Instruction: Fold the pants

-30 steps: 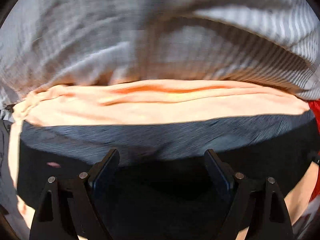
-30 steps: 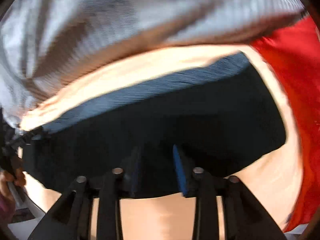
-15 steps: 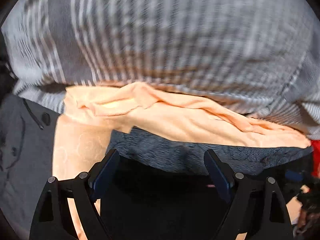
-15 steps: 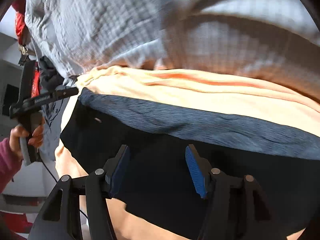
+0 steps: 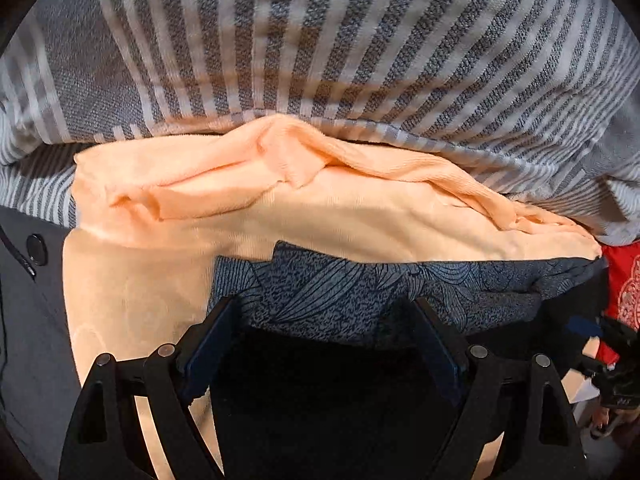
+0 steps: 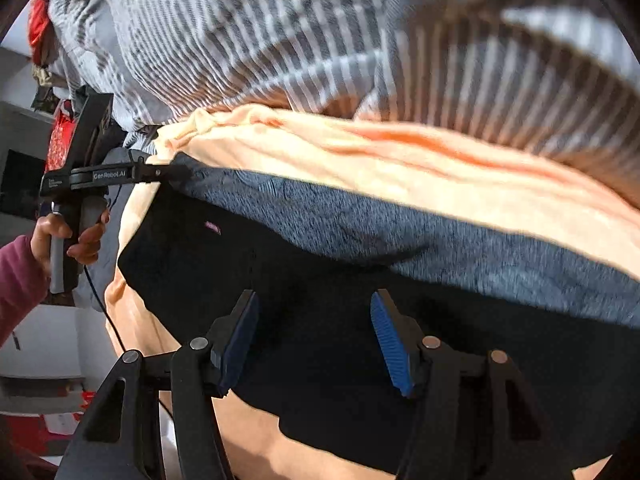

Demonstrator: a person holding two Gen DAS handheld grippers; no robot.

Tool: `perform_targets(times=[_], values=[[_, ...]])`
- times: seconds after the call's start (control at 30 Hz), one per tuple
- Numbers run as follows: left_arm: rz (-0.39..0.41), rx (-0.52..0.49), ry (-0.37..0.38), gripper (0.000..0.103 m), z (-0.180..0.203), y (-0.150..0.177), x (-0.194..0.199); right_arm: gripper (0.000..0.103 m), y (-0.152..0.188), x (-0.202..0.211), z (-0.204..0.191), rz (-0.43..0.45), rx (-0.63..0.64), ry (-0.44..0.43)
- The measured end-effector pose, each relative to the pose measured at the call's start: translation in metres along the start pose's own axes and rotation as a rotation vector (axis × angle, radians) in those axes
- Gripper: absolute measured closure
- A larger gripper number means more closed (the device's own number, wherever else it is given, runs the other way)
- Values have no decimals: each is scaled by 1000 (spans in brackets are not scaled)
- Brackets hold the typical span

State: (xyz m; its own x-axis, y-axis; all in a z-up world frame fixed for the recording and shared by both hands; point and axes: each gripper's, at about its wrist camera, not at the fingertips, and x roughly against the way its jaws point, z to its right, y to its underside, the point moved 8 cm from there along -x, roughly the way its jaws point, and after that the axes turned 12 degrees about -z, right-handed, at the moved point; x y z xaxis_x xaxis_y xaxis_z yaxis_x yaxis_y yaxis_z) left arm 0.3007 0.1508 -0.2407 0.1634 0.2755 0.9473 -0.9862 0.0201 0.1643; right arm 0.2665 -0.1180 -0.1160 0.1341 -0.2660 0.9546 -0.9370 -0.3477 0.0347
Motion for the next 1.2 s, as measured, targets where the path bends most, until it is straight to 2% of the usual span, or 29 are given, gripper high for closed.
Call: perform_targets(times=[0.13,0.27,0.3,0.37,0.4,0.43,0.47,0.5,0.57,0.67,0.8,0.9,0.93,0.97,1.03,1.07,1.1,1.13,1.17,1.2], values=[[-9,-49,-7,16,6,-3,-12,41,-28,-3,-14,4,110,37],[-12,-62,-24,17,11,-2,-13,39,-61,-23,-35,-42,196,-24],[-4,-57,-30,20,8,-2,-13,39,-68,-32,-40,-60,215,-33],[9,-49,-54,39,4,0,-14,39,-77,-52,-50,-104,258,-38],[18,-43,-54,43,1,2,-15,41,-80,-62,-53,-134,271,-38],[35,-32,-30,49,-3,4,-13,49,-79,-74,-55,-182,273,-43],[42,-25,-13,49,-5,5,-11,88,-78,-82,-55,-218,262,-33],[56,-20,5,49,-5,7,-8,94,-78,-87,-53,-234,248,-11],[85,-29,14,50,-4,11,-1,97,-78,-80,-57,-212,230,-28],[135,-23,36,50,-9,19,18,97,-79,-65,-65,-174,251,-17],[180,27,45,50,-21,22,42,97,-96,-55,-80,-132,273,-18],[186,99,-37,50,-41,24,38,95,-107,-66,-86,-110,273,7],[176,138,-81,50,-50,24,32,91,-111,-75,-87,-95,265,33],[171,166,-94,50,-54,24,29,84,-112,-78,-86,-94,254,46],[193,199,-104,50,-56,27,34,82,-111,-81,-85,-93,219,90],[214,197,-132,50,-54,29,41,77,-108,-75,-89,-75,226,94],[227,195,-158,50,-54,30,47,66,-104,-66,-91,-50,245,98],[241,194,-181,50,-54,33,56,59,-99,-51,-90,-11,264,107],[250,196,-181,50,-53,35,63,49,-93,-38,-86,26,267,115],[259,200,-168,50,-52,38,70,49,-87,-25,-79,53,255,114]])
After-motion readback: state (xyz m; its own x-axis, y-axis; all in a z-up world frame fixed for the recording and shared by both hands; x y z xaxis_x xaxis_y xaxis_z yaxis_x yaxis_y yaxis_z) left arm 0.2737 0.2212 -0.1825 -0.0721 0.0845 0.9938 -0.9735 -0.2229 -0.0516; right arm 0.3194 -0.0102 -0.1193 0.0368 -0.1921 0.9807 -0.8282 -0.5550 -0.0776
